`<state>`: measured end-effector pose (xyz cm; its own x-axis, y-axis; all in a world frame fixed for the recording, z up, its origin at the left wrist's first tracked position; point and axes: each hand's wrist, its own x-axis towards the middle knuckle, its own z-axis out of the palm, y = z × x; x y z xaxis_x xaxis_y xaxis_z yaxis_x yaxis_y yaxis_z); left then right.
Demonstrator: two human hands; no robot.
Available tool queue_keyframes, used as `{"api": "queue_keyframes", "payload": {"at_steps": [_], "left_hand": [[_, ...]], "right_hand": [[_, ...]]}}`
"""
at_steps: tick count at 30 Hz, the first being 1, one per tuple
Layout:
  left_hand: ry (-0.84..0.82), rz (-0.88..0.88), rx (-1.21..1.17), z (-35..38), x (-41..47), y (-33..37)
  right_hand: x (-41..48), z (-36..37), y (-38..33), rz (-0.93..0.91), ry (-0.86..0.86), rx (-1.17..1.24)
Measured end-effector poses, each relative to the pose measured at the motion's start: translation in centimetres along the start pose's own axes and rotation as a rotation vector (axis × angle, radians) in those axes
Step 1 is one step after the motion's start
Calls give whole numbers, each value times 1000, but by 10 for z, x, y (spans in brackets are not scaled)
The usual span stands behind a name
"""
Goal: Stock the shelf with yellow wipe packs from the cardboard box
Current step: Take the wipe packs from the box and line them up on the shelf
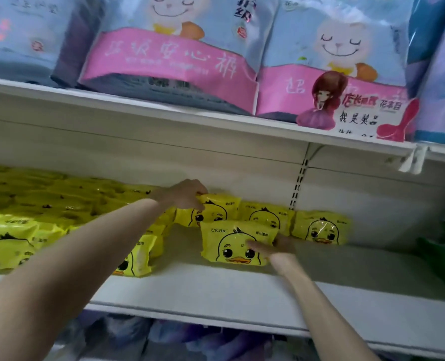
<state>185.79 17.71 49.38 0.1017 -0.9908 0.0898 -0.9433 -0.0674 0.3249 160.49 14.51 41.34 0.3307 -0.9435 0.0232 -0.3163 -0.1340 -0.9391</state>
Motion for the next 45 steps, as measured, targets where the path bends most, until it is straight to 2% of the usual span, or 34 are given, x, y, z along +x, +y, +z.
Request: {"api": "queue_keyframes", "payload": {"at_steps": [8, 15, 23, 27, 31, 45], "left_hand": [[21, -14, 11, 22, 30, -19], [60, 21, 27, 26, 33, -26], [148, 26, -201, -10, 9, -30], [-7, -9, -157, -12, -5, -34], [-141, -1, 7, -8, -7, -34], [39, 39, 186, 0, 3, -33]], "right_hand": [[18, 4, 11, -40, -5, 15], [24, 10, 12, 64, -23, -9], [32, 34, -4, -90, -49, 132], [41, 53, -11, -128, -75, 172], [49, 69, -13, -148, -97, 181], [57, 69, -2, -231, -31, 56]]}}
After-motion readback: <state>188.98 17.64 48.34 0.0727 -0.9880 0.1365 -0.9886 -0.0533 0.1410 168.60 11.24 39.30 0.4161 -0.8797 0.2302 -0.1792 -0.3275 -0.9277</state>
